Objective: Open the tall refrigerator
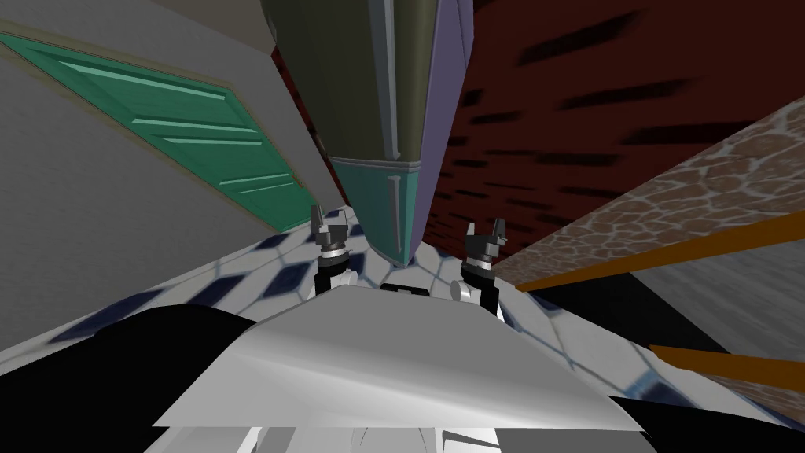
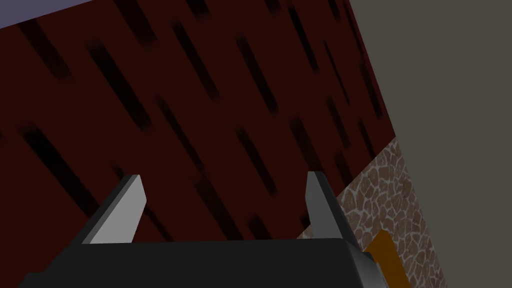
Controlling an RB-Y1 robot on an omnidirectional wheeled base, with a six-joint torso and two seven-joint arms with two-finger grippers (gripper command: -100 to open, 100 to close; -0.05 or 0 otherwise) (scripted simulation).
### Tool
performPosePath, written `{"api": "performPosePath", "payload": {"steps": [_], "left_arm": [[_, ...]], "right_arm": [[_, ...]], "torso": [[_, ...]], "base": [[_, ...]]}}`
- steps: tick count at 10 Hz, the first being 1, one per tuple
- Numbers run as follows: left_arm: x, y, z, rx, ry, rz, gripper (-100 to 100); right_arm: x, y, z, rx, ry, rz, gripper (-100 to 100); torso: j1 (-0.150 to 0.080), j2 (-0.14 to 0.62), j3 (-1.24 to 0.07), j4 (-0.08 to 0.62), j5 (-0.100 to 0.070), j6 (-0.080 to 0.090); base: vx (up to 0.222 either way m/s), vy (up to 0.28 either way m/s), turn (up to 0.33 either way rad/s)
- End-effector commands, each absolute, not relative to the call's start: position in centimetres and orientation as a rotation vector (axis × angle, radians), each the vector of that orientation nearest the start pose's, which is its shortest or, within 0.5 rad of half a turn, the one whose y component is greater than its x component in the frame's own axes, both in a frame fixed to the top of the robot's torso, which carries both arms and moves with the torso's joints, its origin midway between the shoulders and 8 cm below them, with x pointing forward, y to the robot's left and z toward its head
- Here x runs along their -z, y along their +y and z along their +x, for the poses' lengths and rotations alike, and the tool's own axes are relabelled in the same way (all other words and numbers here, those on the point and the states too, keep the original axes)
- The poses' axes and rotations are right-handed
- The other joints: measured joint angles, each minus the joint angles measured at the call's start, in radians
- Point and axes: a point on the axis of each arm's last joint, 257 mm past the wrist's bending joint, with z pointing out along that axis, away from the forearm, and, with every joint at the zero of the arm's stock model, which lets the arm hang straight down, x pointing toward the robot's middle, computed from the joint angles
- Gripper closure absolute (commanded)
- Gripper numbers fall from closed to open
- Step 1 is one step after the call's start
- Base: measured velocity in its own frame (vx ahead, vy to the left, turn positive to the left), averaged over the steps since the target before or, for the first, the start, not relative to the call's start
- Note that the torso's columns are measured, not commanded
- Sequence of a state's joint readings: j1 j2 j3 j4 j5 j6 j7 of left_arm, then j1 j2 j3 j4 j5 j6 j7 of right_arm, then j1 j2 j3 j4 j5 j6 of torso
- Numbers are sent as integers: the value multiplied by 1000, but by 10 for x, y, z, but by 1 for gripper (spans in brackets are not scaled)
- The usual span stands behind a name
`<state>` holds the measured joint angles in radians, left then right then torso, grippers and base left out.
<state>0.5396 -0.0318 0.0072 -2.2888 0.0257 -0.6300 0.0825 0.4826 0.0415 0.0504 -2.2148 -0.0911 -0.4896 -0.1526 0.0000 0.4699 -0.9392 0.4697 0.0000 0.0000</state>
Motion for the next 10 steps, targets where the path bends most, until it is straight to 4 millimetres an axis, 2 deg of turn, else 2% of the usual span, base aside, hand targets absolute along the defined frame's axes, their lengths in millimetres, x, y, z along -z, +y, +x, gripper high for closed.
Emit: {"api": "performPosePath", "payload": {"steps": [1, 2, 3, 5, 10], "left_arm": [[-40, 288, 314, 1392, 475, -635, 0], [-40, 288, 314, 1392, 475, -635, 0], [-41, 282, 318, 1402, 515, -608, -100], [-43, 274, 327, 1416, 567, -577, -100], [-56, 257, 357, 1449, 648, -537, -100]], "right_arm": [[2, -277, 360, -1540, 507, 858, 0], [2, -277, 360, -1540, 507, 858, 0], [1, -277, 360, -1540, 507, 857, 0], [2, -277, 360, -1539, 508, 858, 0], [2, -277, 360, -1539, 508, 858, 0]], "torso": [[0, 74, -148, 74, 0, 0], [0, 148, -295, 148, 0, 0], [0, 221, -443, 221, 0, 0], [0, 264, -531, 264, 0, 0], [0, 268, -537, 268, 0, 0]], "base": [[0, 0, 0], [0, 0, 0], [7, 0, 3], [0, 0, 0], [12, 8, 6]]}}
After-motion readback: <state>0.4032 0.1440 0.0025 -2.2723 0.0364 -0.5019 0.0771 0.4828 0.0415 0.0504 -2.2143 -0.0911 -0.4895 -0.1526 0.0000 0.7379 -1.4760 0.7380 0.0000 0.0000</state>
